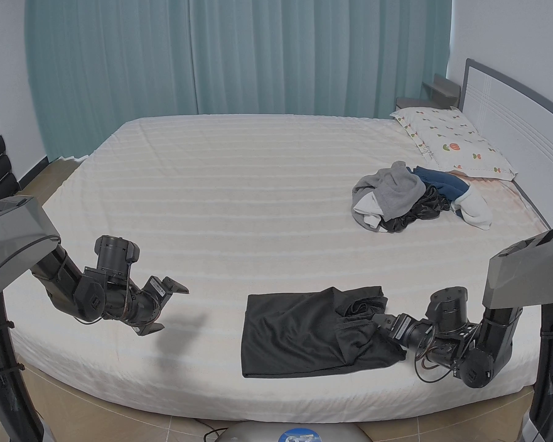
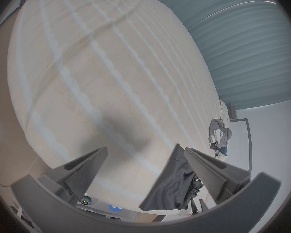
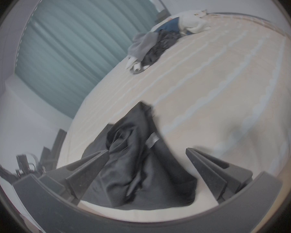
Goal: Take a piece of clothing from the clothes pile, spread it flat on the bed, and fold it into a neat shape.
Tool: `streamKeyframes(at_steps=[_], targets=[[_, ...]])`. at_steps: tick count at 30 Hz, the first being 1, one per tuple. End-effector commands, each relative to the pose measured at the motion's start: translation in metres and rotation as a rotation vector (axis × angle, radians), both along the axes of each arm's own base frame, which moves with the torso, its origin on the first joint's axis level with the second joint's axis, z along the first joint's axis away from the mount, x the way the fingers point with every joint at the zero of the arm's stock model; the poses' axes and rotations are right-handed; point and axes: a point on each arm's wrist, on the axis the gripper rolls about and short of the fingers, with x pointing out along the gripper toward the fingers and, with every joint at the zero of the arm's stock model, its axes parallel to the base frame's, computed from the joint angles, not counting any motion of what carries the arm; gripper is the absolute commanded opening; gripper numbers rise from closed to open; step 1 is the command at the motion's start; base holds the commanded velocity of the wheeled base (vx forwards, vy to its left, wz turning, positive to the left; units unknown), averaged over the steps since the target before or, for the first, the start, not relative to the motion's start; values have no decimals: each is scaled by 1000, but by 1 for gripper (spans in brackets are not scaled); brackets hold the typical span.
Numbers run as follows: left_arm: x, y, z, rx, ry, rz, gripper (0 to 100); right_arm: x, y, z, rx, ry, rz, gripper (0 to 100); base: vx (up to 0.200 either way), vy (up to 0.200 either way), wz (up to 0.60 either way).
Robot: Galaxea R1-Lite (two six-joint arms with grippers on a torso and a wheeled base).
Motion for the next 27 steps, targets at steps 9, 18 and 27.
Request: streamKeyframes(at_steps=[9, 18, 27], targets=[[1, -1, -8, 14, 17, -3, 100, 11, 49, 22, -224, -29, 95, 100, 0, 111, 0], [1, -2, -8, 17, 18, -5, 100, 12, 45, 15, -456, 46, 74, 100, 0, 0, 0], [2, -2, -10, 18, 11, -5, 100, 9, 28, 4, -603, 127, 48, 100, 0, 0, 0]])
